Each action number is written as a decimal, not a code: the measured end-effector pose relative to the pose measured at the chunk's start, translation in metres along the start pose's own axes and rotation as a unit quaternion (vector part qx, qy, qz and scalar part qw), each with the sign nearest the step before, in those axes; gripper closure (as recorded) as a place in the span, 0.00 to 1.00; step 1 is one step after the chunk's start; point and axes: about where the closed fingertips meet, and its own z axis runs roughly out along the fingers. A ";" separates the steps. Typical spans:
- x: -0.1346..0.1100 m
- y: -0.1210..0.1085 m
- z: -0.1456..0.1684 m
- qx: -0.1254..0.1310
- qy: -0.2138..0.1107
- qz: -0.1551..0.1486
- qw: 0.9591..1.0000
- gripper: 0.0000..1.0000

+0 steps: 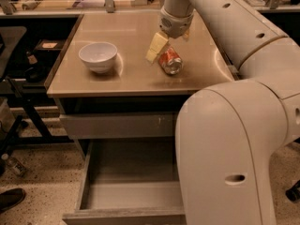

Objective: Place coke can into middle drawer

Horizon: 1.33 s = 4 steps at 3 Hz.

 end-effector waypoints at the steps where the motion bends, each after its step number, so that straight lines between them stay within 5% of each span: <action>1: -0.006 0.001 0.017 -0.008 0.010 0.002 1.000 0.00; 3: -0.012 -0.004 0.039 -0.013 0.018 0.009 1.000 0.00; 4: -0.012 -0.004 0.039 -0.013 0.018 0.009 1.000 0.18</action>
Offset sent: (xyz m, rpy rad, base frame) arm 0.0072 0.0050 -0.0341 -0.0295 0.1261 -0.0058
